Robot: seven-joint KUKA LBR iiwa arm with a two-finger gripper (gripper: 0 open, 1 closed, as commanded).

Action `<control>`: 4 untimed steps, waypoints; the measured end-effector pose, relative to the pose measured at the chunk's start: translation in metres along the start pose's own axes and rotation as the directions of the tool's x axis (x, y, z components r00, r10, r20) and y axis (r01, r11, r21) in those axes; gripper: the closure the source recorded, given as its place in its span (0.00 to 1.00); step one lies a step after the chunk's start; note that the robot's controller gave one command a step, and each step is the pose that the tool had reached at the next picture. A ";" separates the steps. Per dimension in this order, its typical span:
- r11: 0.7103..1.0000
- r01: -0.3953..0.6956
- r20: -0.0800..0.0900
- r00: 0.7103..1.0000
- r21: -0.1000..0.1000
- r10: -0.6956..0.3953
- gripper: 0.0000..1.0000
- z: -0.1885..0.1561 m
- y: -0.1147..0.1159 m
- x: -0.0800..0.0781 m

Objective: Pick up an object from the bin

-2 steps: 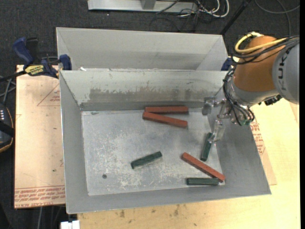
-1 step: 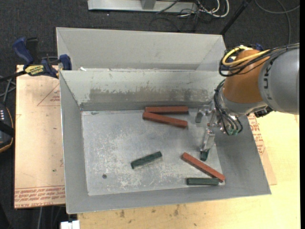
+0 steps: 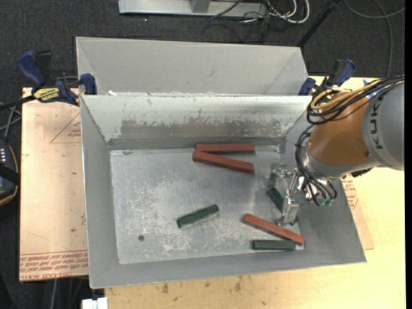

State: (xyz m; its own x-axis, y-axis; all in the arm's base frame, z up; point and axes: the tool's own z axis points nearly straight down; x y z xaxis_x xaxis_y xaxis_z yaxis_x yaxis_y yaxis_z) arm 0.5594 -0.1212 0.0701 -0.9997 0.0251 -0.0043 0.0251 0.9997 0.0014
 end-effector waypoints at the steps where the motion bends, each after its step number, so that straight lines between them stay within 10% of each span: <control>1: 0.995 0.096 -0.007 0.995 0.001 -0.096 0.00 -0.036 0.035 0.026; 3: 0.963 0.271 -0.004 0.963 0.000 -0.271 0.00 -0.030 0.023 0.064; 4: 0.920 0.391 0.003 0.920 -0.001 -0.391 1.00 -0.003 0.084 0.070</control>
Offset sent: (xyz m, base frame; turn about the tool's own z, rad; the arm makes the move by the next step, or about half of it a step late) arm -0.0558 -0.0084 0.0137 -0.1637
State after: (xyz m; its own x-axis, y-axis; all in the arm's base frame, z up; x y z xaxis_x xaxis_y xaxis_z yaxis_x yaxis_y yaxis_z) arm 0.4911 -0.0355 0.0725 -0.9299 -0.3678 -0.0079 -0.3678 0.9299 0.0009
